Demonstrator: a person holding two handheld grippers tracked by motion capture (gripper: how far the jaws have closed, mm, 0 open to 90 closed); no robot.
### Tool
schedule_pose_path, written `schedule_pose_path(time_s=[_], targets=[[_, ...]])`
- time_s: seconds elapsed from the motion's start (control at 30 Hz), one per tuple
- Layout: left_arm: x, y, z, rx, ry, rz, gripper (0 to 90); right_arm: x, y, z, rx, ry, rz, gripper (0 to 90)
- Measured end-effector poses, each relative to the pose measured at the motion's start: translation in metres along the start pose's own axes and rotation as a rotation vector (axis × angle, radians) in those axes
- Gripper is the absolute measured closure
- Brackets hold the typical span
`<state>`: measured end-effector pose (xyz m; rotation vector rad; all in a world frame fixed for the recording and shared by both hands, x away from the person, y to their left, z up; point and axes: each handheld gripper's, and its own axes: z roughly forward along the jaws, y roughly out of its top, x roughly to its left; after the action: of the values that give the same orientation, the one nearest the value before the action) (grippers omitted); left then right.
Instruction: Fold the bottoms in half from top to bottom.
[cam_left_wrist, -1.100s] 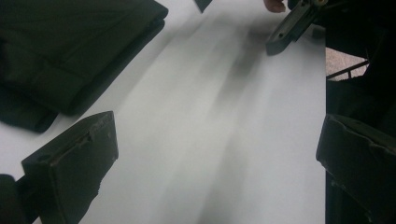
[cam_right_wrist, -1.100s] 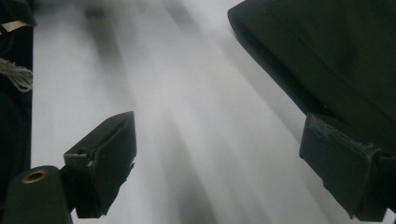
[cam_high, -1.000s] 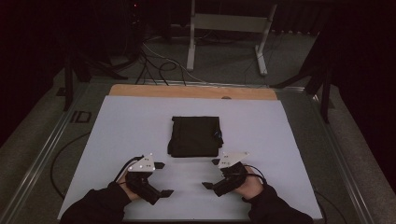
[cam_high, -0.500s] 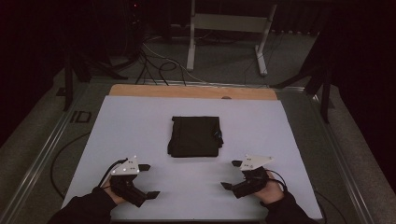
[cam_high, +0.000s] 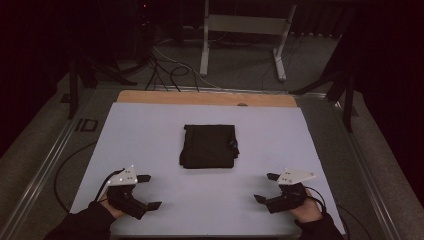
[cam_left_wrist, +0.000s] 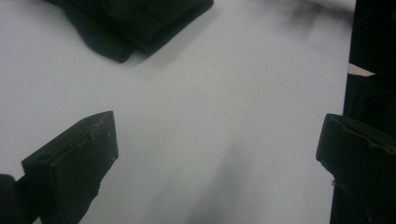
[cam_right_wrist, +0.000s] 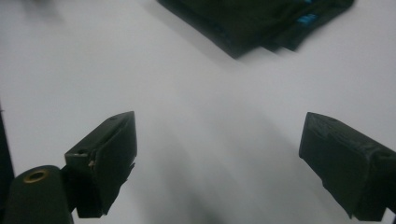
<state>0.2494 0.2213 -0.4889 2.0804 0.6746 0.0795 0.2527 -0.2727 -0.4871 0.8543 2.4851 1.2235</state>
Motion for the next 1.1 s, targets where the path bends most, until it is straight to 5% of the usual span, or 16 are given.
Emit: schedule_pose_path(time_s=[0.27, 0.57, 1.1], targets=[[0.01, -0.009, -0.014, -0.025, 0.032, -0.033, 0.0, -0.011, -0.013, -0.013, -0.01, -0.057, 0.045, 11.4], [0.015, -0.015, -0.019, -0.025, 0.064, -0.049, 0.0, -0.013, -0.017, -0.018, -0.003, -0.063, 0.064, 11.4], [0.01, -0.013, -0.016, -0.06, 0.044, -0.037, 0.0, -0.013, -0.013, -0.011, -0.002, -0.053, 0.042, 11.4]])
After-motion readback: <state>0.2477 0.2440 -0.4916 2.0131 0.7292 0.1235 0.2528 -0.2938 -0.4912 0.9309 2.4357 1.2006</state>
